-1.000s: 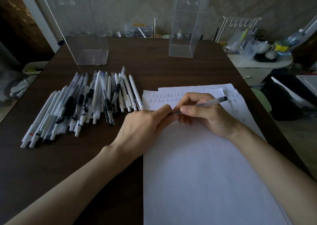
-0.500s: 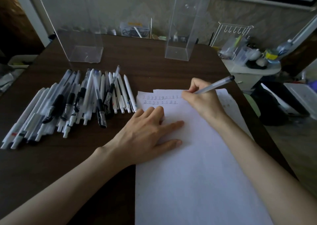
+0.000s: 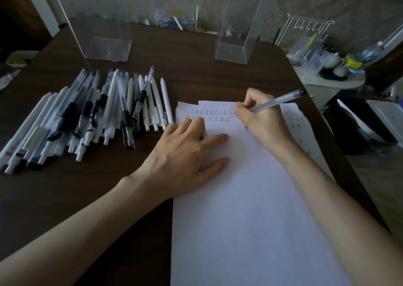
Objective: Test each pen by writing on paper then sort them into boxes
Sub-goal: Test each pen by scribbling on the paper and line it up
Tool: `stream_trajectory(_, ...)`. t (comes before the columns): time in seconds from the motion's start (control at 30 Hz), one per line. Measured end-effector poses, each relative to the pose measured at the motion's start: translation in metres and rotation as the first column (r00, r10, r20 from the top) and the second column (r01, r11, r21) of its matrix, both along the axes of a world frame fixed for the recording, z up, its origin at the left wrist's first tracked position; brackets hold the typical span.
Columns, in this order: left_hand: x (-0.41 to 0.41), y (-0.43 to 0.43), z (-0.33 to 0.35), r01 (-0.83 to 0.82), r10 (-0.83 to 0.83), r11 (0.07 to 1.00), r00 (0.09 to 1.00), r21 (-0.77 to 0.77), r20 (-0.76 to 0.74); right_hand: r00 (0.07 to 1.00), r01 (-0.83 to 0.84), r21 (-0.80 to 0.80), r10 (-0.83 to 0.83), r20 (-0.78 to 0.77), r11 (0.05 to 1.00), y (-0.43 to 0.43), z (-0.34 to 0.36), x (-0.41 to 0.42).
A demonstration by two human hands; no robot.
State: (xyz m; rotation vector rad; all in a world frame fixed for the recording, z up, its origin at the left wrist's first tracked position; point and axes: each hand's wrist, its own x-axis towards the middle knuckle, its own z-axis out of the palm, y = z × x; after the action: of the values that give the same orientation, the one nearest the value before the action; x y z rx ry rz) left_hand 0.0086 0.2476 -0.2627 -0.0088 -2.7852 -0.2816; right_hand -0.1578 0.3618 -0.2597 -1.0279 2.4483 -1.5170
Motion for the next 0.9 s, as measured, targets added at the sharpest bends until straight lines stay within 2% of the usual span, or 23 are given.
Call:
stream_trajectory(0.23, 0.0001, 0.0012, 0.0004, -0.001, 0.001, 1.000, 1.000, 0.000, 0.010, 0.996, 0.024, -0.022, -0.022, 0.082, 0.999, 0.0004, 0.0016, 0.0023)
stream_trajectory(0.43, 0.0004, 0.0009, -0.0001, 0.006, -0.006, 1.000, 1.000, 0.003, 0.005, 0.999, 0.028, -0.016, -0.027, 0.045, 0.999, 0.0005, 0.0011, 0.0012)
stream_trajectory(0.8, 0.0003, -0.0001, 0.0009, 0.028, -0.028, 1.000, 1.000, -0.003, -0.003, 0.996, -0.020, -0.014, 0.021, 0.089, 1.000, 0.0018, 0.0008, 0.0017)
stream_trajectory(0.9, 0.0008, -0.0002, 0.0004, 0.031, -0.031, 1.000, 1.000, 0.000, 0.002, 0.999, -0.005, 0.022, 0.004, 0.042, 1.000, 0.0011, 0.0008, 0.0024)
